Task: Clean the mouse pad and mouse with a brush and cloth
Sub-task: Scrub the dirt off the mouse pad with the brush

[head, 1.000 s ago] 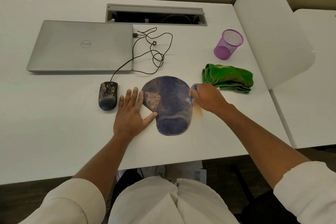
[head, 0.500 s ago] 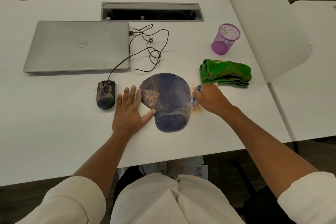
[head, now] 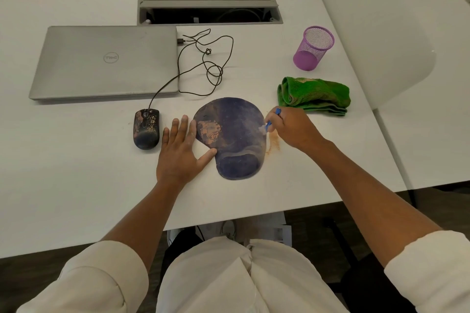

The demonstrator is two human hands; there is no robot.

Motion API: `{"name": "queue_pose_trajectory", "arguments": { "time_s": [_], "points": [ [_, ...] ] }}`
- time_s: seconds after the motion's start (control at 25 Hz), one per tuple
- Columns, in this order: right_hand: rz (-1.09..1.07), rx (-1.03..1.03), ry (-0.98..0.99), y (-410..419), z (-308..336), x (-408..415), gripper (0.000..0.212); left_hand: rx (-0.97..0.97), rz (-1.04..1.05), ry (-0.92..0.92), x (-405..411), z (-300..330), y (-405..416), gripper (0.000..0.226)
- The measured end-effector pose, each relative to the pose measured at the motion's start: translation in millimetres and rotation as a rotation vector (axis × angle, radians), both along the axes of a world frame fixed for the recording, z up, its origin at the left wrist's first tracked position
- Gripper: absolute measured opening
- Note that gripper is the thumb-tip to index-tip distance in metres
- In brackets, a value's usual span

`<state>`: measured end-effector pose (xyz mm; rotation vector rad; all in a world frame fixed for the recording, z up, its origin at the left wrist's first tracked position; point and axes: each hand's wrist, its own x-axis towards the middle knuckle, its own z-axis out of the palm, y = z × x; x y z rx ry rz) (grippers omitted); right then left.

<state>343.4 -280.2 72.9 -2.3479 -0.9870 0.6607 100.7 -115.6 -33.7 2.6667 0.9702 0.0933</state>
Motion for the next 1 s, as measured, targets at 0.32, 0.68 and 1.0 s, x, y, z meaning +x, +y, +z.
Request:
{"name": "queue_pose_trajectory", "arguments": {
  "time_s": [0.32, 0.68, 1.0],
  "points": [
    [0.067, -0.206, -0.117, -1, -5, -8, 0.03, 0.019, 0.001, -0.015, 0, -4, 0, 0.105],
    [0.071, -0.218, -0.099, -4, -1, -11, 0.032, 0.028, 0.006, -0.018, 0, -2, 0, 0.101],
    [0.03, -0.125, -0.129, -7, -10, -15, 0.026, 0.019, 0.006, 0.002, 0, 0, 0, 0.102]
  ]
}}
